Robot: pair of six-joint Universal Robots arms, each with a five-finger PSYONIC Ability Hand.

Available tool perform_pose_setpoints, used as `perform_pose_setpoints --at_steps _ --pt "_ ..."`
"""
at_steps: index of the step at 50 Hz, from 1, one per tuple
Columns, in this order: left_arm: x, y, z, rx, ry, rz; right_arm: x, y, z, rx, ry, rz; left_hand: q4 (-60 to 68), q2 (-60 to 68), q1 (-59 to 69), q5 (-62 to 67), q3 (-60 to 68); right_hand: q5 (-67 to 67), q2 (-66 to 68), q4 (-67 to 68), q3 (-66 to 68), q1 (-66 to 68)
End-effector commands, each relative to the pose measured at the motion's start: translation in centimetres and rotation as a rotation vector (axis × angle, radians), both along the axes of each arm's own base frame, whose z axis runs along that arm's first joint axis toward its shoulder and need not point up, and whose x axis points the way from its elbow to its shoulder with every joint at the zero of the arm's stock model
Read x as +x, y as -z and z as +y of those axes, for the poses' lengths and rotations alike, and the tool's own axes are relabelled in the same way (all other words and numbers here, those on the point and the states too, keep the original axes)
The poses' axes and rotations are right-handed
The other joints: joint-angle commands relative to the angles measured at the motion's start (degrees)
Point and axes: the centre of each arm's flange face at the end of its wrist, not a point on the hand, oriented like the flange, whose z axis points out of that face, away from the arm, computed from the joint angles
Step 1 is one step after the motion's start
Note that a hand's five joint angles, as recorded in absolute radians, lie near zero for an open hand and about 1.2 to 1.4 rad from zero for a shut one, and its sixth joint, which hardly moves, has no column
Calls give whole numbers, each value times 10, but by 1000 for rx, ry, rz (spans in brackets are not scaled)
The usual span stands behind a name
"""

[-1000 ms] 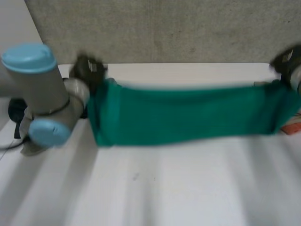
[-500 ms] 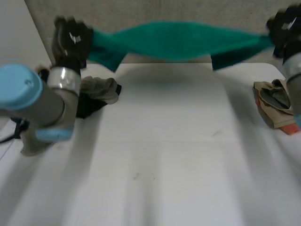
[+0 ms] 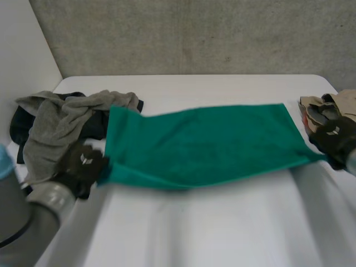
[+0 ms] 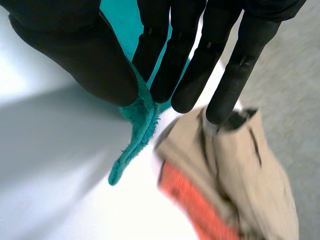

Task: Fold the laundry.

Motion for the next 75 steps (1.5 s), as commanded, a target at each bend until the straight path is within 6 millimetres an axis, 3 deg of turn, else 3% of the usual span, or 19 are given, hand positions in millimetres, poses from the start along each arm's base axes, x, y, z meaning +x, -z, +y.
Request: perform_pose_setpoints --at_steps 1,4,11,19,20,28,36,39,40,43,44,46,47,54,60,67,75 --pt "18 -18 41 163 5 -88 -21 -20 39 175 -14 131 111 114 152 125 116 128 126 115 119 165" --pt "13 -23 32 108 13 -68 -20 -21 33 136 -16 125 111 114 152 125 116 128 126 115 119 165" --pt "-5 -11 -19 3 7 -46 -14 6 -6 61 -11 95 111 114 152 125 116 128 126 115 119 165" --pt "-18 -3 -64 -119 -65 -27 27 15 -53 -197 -108 87 111 114 152 125 116 128 126 115 119 165" --pt "-23 -3 -70 -147 -72 -21 30 21 -66 -237 -105 89 111 114 152 125 116 128 126 115 119 165" --pt "-38 20 -91 -167 -115 -54 48 43 -111 -362 -136 81 111 114 152 125 116 128 126 115 119 165" --pt "-52 34 -95 -158 -121 -78 65 73 -139 -429 -187 59 111 114 152 125 116 128 126 115 119 165" --pt "-53 38 -96 -152 -119 -82 70 79 -142 -443 -219 47 111 114 152 125 116 128 126 115 119 165" --pt "-53 39 -96 -153 -119 -81 71 81 -144 -455 -231 40 111 114 152 125 116 25 24 12 16 62" --pt "-55 38 -95 -157 -112 -78 71 81 -145 -464 -222 36 111 114 152 125 116 -474 -476 -487 -483 -437" --pt "-56 36 -95 -162 -107 -74 70 80 -145 -460 -207 32 -93 -91 -52 -80 -88 -572 -574 -585 -581 -535" --pt "-59 35 -94 -169 -101 -71 68 77 -143 -453 -184 19 -480 -478 -440 -467 -476 -572 -574 -585 -581 -535" --pt "-61 34 -94 -175 -98 -68 66 75 -142 -446 -167 10 -572 -570 -531 -558 -567 -572 -574 -585 -581 -535" --pt "-67 23 -95 -204 -88 -45 44 42 -115 -295 -51 -166 -573 -571 -532 -559 -568 -572 -574 -585 -581 -535" --pt "-63 8 -89 -225 -98 -16 5 27 -89 -71 0 -285 -571 -569 -531 -558 -567 -572 -574 -585 -581 -535" --pt "-60 -1 -77 -222 -92 26 -24 42 -78 87 1 -333 -566 -564 -526 -553 -562 -472 -474 -486 -482 -436" --pt "-70 -4 -67 -211 -68 87 -30 70 -84 109 -9 -283 -563 -561 -522 -549 -558 -449 -450 -462 -458 -412"
